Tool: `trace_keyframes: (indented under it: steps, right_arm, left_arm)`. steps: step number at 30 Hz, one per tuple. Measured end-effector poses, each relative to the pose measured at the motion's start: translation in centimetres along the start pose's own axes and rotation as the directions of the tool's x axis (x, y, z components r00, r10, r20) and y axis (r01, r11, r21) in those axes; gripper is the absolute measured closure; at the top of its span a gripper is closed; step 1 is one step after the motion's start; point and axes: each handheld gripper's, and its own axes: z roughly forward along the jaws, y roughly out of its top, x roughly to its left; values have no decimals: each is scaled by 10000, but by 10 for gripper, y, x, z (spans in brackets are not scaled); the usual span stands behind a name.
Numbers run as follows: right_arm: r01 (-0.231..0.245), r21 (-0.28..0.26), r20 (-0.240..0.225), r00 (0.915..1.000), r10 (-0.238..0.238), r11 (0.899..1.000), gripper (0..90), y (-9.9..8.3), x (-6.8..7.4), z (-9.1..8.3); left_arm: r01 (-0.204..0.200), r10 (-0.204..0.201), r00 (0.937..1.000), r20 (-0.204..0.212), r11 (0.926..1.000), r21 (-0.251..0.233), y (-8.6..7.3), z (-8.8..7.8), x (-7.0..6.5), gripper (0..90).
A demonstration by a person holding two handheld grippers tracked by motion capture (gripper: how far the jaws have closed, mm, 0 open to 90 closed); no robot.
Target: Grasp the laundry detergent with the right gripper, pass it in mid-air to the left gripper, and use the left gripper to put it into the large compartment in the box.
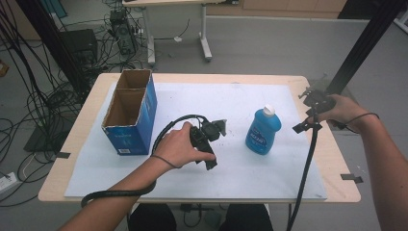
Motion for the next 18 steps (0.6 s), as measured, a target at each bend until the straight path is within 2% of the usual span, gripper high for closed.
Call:
trace_keyframes:
  steps: [18]
  right_arm:
    - [62,48,-22,10000,-62,10000,81,0,1,3]
  left_arm:
    - [-30,29,10000,59,10000,78,2,2,1,92]
